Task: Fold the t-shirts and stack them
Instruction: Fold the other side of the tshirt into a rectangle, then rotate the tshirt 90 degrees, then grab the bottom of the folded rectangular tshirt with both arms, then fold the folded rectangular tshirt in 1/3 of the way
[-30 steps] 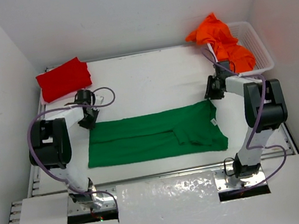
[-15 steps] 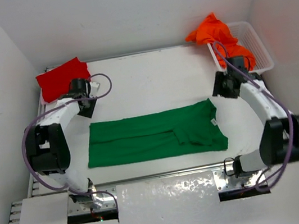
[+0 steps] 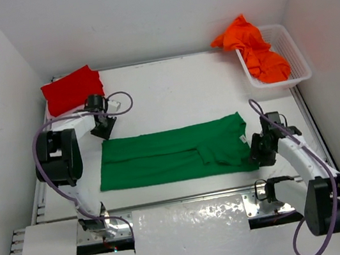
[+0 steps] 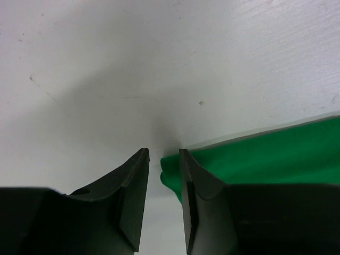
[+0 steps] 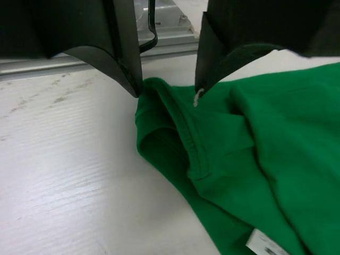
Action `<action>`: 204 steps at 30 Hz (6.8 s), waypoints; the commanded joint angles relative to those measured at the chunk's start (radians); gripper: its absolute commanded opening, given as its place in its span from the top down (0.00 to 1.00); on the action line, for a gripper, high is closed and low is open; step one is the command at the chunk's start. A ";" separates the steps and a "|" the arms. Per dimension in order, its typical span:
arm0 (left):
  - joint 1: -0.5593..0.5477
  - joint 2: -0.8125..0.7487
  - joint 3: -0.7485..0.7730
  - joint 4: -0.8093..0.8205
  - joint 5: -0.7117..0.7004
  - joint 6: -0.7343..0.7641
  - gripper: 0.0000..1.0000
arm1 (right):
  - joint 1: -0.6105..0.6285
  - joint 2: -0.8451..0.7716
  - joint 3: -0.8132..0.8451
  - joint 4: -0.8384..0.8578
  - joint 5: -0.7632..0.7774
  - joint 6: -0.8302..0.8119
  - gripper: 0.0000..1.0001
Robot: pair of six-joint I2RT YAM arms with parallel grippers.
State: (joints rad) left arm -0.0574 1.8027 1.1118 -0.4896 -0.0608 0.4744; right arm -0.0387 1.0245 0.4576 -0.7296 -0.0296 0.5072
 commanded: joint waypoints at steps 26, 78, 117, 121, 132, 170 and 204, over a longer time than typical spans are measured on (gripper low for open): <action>0.057 -0.204 -0.056 -0.061 -0.063 -0.014 0.43 | 0.105 1.164 1.085 0.067 0.137 -0.144 0.91; -0.013 -0.364 -0.105 -0.037 0.134 -0.088 0.46 | 0.991 0.365 0.181 0.710 0.192 0.789 0.55; -0.582 -0.543 -0.159 -0.030 0.147 0.162 0.48 | 0.784 0.146 -0.249 0.507 -0.039 0.577 1.00; -0.768 -0.503 -0.097 -0.165 0.179 0.302 0.46 | 0.694 0.060 -0.321 0.490 -0.137 0.513 0.96; -1.013 -0.631 -0.460 -0.038 0.190 1.009 0.53 | 0.680 -0.061 -0.243 0.384 -0.248 0.409 0.51; -0.670 -0.396 -0.112 -0.014 0.400 0.660 1.00 | 0.416 0.109 0.146 0.328 -0.256 0.282 1.00; -0.409 0.211 0.384 0.351 0.372 0.383 1.00 | 0.171 0.931 0.894 0.312 -0.262 0.152 1.00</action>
State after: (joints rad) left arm -0.4774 2.0041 1.4582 -0.2398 0.3004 0.8906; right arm 0.1398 1.9442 1.3060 -0.4091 -0.3107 0.6746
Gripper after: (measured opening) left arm 0.015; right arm 0.002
